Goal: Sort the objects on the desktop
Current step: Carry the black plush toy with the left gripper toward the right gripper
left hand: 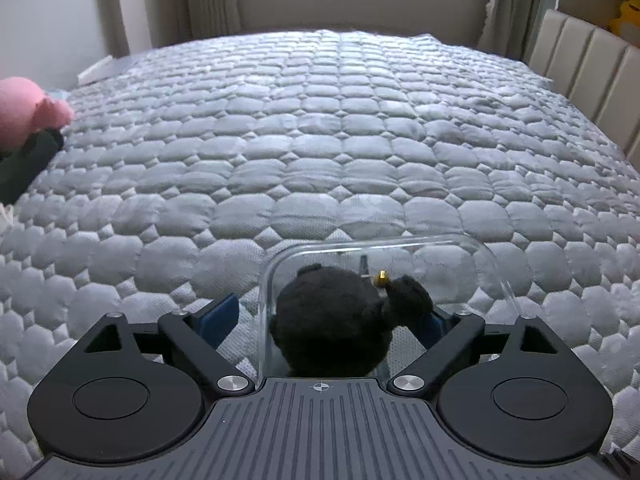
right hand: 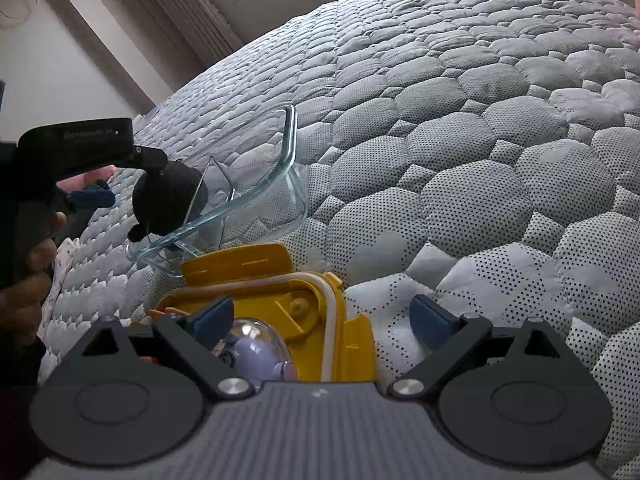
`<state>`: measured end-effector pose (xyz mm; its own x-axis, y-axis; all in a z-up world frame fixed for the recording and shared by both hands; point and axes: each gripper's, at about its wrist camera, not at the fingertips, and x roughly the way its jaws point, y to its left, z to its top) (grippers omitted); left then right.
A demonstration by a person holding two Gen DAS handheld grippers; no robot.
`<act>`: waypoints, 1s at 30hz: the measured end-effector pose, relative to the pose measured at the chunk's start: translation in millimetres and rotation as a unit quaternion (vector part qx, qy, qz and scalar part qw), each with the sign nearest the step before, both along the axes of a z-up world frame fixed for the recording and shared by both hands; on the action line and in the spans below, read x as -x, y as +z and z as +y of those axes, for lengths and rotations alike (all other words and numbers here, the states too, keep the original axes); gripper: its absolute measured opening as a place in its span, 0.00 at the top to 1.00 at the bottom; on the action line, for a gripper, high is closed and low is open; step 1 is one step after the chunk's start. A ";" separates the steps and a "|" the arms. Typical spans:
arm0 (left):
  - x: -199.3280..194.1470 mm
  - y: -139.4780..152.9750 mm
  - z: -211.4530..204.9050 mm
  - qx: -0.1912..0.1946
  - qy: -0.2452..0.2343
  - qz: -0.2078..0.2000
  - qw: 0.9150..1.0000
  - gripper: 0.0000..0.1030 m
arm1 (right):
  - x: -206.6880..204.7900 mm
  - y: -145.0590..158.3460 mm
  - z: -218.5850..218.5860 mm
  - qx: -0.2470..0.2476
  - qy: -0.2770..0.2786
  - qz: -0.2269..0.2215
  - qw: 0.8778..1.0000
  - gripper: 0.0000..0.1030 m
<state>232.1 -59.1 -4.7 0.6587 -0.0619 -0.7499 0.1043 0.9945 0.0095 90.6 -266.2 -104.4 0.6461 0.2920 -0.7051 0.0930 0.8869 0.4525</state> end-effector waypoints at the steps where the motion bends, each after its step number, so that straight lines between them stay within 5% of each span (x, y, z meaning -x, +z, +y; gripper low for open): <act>1: 0.7 2.0 1.1 0.004 0.001 -0.003 1.000 0.09 | -0.1 0.0 -0.1 0.000 0.000 0.000 1.000 0.07; 7: 3.0 15.7 15.7 0.084 -0.005 -0.004 0.996 0.10 | -0.5 0.8 -1.5 0.000 0.004 -0.001 1.000 0.06; 13: -16.5 6.1 27.9 0.197 -0.030 0.060 0.978 0.29 | 0.3 -0.2 0.2 0.003 0.005 -0.005 1.000 0.04; 20: -25.7 -30.9 25.3 0.155 -0.003 0.127 0.980 0.27 | 0.5 -0.8 -0.4 0.002 0.004 -0.005 1.000 0.04; 25: -8.4 -30.1 37.4 0.172 -0.010 0.083 0.982 0.25 | 0.3 2.9 1.4 0.010 0.002 -0.003 1.000 0.05; 27: 9.1 -16.6 48.2 0.194 -0.021 0.037 0.980 0.07 | -0.2 7.1 -0.9 0.010 0.000 0.000 1.000 0.16; 30: 38.7 3.3 64.8 0.198 -0.019 -0.039 0.979 0.06 | -3.0 20.1 -5.6 0.000 -0.003 -0.001 1.000 0.29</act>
<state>193.4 5.6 -1.4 0.7049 -0.3641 -0.6087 0.1564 0.9169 -0.3673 93.6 -271.8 -84.3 0.6494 0.2876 -0.7040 0.0980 0.8864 0.4525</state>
